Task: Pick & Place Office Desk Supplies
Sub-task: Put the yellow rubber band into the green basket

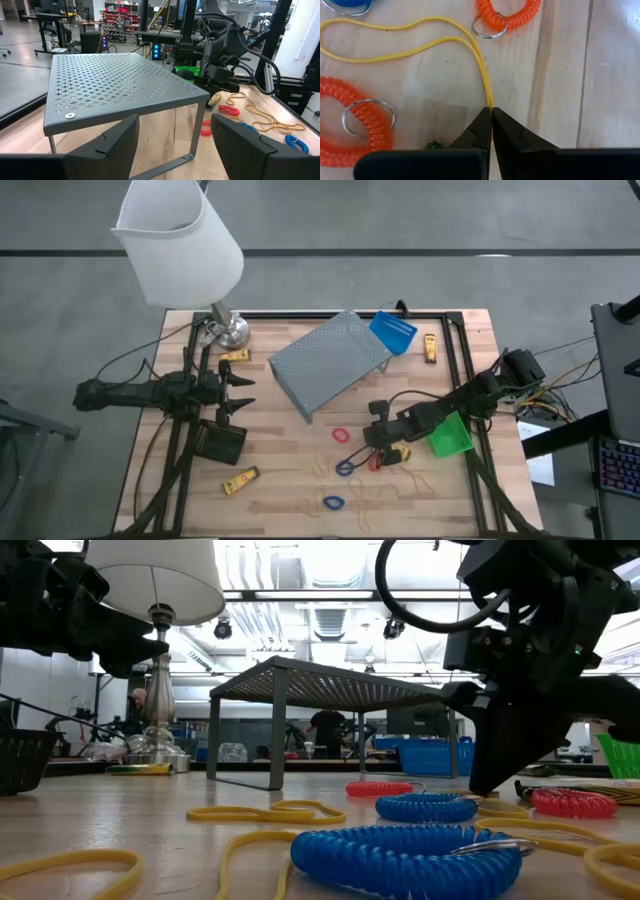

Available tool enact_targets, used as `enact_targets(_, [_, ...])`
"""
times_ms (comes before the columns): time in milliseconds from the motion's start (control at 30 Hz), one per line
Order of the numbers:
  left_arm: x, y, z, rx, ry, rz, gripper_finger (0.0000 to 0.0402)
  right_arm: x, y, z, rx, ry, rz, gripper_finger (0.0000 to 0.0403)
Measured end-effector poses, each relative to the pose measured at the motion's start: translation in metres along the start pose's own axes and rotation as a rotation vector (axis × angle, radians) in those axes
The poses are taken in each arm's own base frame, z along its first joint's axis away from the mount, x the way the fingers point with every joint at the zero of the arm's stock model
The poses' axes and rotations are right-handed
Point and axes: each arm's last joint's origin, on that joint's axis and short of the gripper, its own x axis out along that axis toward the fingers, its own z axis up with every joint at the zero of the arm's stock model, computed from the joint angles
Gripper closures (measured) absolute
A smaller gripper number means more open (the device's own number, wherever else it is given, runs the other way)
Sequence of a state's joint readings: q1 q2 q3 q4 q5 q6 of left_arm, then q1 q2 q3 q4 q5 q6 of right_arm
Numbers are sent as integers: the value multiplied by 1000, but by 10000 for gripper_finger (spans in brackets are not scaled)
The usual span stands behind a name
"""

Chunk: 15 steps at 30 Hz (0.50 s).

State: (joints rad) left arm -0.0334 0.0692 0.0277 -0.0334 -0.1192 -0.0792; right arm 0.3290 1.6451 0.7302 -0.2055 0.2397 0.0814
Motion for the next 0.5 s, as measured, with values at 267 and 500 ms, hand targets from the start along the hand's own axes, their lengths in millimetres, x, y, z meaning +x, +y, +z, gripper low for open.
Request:
enact_targets(267, [0, 0, 0, 0, 0, 0, 149, -11, -3, 5, 9, -52, -27, 394])
enact_targets(500, [0, 0, 0, 0, 0, 0, 149, -28, -6, 10, 59, -123, -16, 394])
